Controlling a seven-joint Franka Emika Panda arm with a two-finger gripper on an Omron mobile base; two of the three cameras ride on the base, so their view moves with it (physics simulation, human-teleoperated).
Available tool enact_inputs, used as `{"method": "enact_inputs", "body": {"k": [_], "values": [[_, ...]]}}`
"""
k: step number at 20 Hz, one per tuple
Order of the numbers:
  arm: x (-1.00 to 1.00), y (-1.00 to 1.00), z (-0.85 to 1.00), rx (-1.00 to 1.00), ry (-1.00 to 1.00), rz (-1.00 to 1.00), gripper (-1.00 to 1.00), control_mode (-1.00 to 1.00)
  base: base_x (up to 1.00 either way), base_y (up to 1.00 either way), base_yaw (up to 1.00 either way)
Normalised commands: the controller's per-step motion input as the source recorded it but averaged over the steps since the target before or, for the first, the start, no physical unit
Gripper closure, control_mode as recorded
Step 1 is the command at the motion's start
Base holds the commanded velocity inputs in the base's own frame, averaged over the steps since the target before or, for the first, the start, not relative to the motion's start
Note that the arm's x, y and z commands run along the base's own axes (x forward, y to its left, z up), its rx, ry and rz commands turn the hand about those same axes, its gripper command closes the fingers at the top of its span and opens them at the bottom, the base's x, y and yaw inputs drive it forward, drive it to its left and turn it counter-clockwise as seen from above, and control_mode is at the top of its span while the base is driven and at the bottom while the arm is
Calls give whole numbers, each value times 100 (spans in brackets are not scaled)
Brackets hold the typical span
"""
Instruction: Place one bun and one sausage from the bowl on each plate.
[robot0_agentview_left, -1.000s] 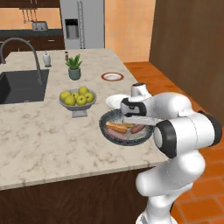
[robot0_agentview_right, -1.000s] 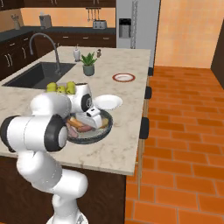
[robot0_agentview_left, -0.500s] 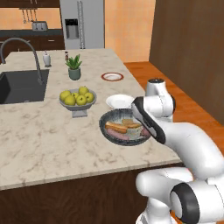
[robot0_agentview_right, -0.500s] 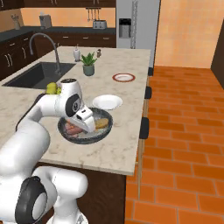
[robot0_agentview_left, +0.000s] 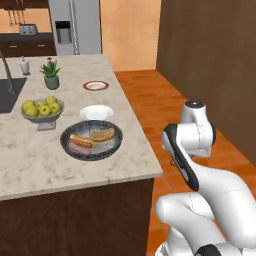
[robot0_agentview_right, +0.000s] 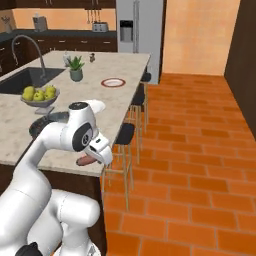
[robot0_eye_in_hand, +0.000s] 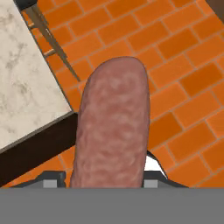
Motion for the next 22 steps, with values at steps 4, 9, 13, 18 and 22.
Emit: {"method": "enact_inputs", "body": {"k": [4,9,13,18,22], "values": [[0,0,0,0,0,0,100,100,51,-100,-8],[0,0,0,0,0,0,100,100,100,-100,4],[0,0,0,0,0,0,100,100,100,-82,33],[0,0,0,0,0,0,100,100,99,-26,68],[0,0,0,0,0,0,100,100,74,-11,79]]}}
